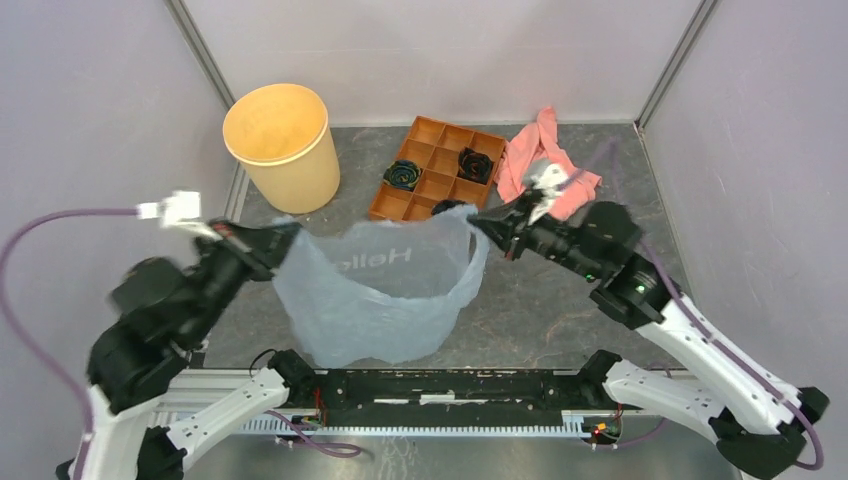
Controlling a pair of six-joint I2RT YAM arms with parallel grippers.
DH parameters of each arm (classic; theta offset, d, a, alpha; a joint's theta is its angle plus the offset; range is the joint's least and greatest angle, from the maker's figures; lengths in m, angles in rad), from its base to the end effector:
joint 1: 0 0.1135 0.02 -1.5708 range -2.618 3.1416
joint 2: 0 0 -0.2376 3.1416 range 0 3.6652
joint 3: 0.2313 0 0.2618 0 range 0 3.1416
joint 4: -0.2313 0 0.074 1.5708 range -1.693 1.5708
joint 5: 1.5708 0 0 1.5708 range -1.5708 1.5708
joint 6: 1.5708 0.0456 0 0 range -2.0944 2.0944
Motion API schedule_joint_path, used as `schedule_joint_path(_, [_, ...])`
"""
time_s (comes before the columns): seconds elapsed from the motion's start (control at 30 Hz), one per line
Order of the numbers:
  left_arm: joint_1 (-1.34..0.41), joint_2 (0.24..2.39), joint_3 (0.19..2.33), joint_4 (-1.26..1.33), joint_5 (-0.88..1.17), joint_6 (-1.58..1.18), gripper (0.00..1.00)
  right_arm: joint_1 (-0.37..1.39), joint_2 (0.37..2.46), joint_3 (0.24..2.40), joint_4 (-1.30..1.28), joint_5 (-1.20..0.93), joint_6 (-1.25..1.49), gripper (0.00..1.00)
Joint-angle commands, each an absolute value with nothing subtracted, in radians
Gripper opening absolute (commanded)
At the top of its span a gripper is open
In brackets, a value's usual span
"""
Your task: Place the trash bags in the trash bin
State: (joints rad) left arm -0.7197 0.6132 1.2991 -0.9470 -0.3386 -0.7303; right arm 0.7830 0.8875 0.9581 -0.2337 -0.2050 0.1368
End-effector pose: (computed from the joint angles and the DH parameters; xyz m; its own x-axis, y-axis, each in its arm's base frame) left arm 0.0836 -0.0532 0.4279 -0.3984 -0.4875 -0.7769 0.1539 0.7995 -0.5806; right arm 0.1615 0.1738 0.3563 -0.2276 -0.0381 -0.9730 -0.8095 0.5627 0.1673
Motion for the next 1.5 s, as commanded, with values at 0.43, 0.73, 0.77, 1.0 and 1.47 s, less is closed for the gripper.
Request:
schedule_joint_path(0.43, [-0.721,0.562,1.218,-0.799,-0.296,-0.642,0.02,0.783,0.903,0.979,-0.110,-0.216,0.132,0.00])
schedule_joint_path(0.73, [-0.721,0.867,1.267,-0.478,0.069,-0.679,0.02,0.787,1.049,0.994,0.284,-0.497,0.455,0.00])
schedule_joint_path(0.77, [-0.721,0.893,1.261,-0.458,0.090,-0.690,0.02,0.790,1.059,0.984,0.310,-0.499,0.482,0.01])
schedule_joint_path(1.0, [-0.721,0.968,1.187,-0.405,0.099,-0.727,0.02,0.793,1.087,0.883,0.374,-0.442,0.592,0.06])
schedule_joint_path(1.47, [-0.721,0.984,1.173,-0.404,0.096,-0.736,0.02,0.795,1.147,0.866,0.400,-0.385,0.517,0.25])
